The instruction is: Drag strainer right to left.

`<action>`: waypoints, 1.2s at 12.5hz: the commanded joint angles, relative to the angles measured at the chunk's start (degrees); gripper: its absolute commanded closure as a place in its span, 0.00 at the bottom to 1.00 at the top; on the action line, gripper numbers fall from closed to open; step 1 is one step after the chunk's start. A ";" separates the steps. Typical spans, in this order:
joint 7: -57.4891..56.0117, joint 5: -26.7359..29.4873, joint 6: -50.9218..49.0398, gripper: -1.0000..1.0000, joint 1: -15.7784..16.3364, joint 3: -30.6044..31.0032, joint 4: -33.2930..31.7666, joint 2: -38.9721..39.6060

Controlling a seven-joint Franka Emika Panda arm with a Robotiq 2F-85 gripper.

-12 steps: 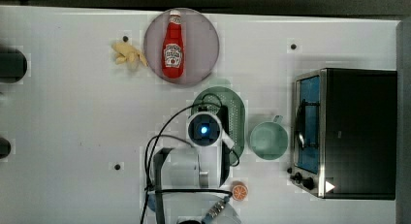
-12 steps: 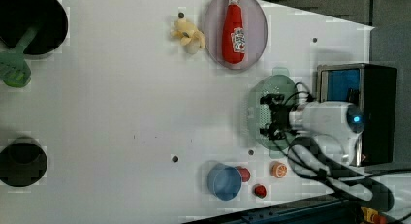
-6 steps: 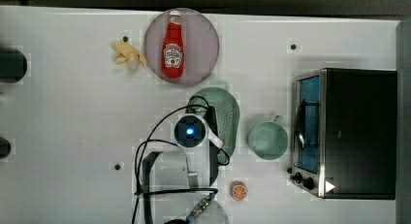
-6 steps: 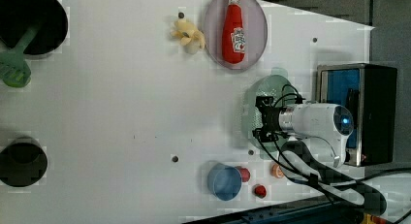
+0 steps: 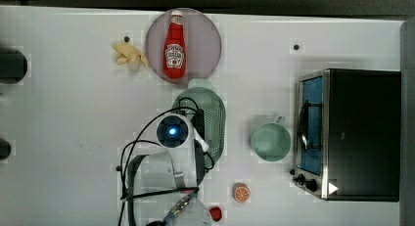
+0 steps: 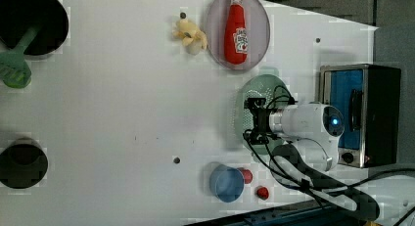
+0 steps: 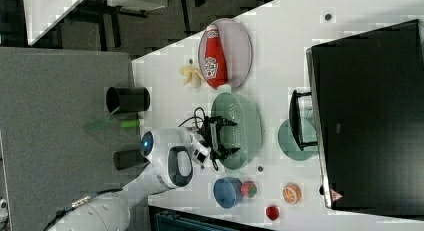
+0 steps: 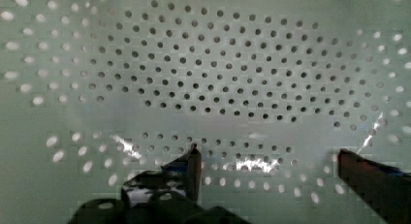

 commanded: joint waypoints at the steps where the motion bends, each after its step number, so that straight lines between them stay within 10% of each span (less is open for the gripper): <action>1: 8.58 -1.08 0.48 0.00 4.32 0.85 2.75 0.12; 15: 10.87 8.57 -8.11 0.00 17.42 1.47 15.75 6.52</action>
